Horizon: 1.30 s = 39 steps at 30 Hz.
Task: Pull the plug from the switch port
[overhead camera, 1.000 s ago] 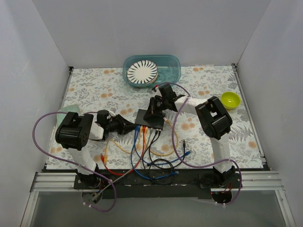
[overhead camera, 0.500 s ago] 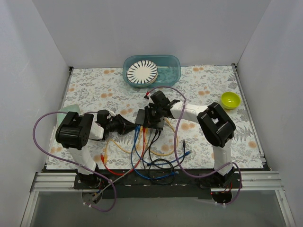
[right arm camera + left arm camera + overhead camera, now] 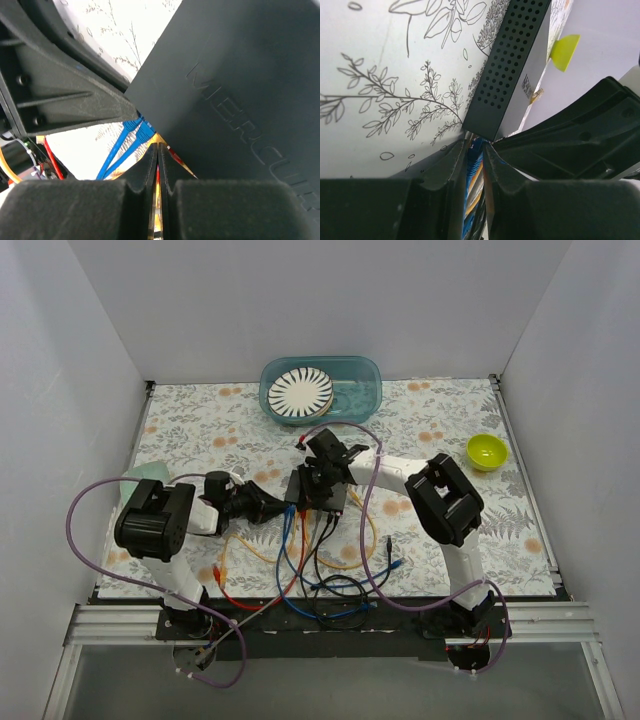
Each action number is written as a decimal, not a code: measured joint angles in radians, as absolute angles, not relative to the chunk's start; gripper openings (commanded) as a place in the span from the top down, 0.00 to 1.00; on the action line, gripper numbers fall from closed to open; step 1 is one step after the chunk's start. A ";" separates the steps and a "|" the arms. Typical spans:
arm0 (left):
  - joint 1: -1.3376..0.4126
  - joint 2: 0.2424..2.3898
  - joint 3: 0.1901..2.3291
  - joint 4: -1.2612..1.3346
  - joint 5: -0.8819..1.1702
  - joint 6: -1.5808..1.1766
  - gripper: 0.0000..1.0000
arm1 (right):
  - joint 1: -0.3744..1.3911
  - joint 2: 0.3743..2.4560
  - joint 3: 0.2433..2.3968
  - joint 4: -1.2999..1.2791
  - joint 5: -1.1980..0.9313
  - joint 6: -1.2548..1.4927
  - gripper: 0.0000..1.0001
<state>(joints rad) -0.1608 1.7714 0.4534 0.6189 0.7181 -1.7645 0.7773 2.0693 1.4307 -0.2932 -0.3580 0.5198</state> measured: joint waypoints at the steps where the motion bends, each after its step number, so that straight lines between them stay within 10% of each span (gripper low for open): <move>1: -0.161 1.764 0.452 0.608 0.713 -1.758 1.00 | 0.776 2.075 1.441 -0.299 -0.359 0.520 0.93; 20: -0.135 1.490 0.402 0.312 0.619 -1.702 1.00 | 0.759 2.052 1.406 -0.241 -0.319 0.531 0.93; 24: -0.076 1.407 0.517 0.143 0.521 -1.665 0.72 | 0.751 2.015 1.377 -0.237 -0.288 0.523 0.88; 39: 0.043 1.428 0.603 -0.015 0.425 -1.643 0.60 | 0.696 1.991 1.404 -0.245 -0.233 0.525 0.84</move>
<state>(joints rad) 0.0433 1.4277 0.6025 -0.0154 0.4248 -1.6432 0.6960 1.9911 1.4036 -0.2447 -0.2325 0.5255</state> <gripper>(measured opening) 0.403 0.157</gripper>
